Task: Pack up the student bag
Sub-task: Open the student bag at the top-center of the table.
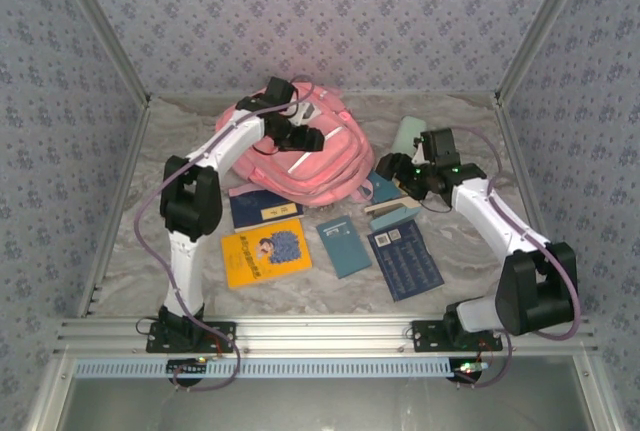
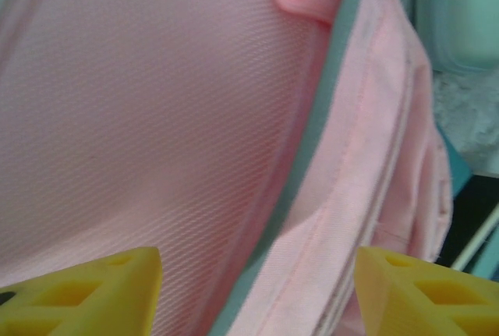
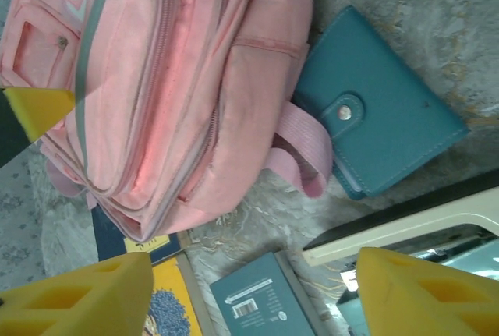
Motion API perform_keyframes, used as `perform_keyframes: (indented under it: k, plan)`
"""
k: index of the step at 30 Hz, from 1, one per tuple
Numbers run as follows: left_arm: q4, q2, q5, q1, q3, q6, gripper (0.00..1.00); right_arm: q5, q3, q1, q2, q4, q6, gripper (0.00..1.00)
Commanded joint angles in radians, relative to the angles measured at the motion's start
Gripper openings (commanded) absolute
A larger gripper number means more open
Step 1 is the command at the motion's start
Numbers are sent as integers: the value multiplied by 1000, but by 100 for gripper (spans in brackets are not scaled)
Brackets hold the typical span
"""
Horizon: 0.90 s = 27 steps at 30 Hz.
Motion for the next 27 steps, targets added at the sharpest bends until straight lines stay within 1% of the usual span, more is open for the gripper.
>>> perform_keyframes:
  k: [1,2,3,6,9,10,12,14,16,18,20,23,27]
  plan:
    - [19,38,143,-5,37,2,66,59,-8,-35,-25,-85,-13,77]
    - [25,50,162,-2,40,2,66,103,-3,-46,-23,-131,15,78]
    - [27,61,182,2,45,1,66,123,0,-53,-20,-160,36,78]
    - [34,94,235,13,63,-8,65,106,-7,-75,-20,-196,77,77]
    - [46,108,259,16,66,-8,61,133,-7,-72,-33,-200,86,76]
    - [52,111,270,17,66,-8,57,144,-9,-69,-36,-200,90,75]
    - [64,115,294,19,66,-12,44,166,-10,-62,-34,-200,93,74]
    - [72,115,304,22,68,-18,25,206,-10,-59,-27,-236,118,68]
    - [71,107,317,27,73,-21,10,226,-8,-54,-17,-251,146,64]
    - [98,95,318,36,81,-26,0,266,7,-48,-2,-292,191,60]
    - [106,75,316,47,94,-35,0,279,29,-37,15,-315,205,57]
    - [101,33,281,67,117,-37,0,298,56,-24,37,-350,243,56]
    - [96,-19,230,100,150,-53,0,273,82,-8,73,-362,332,55]
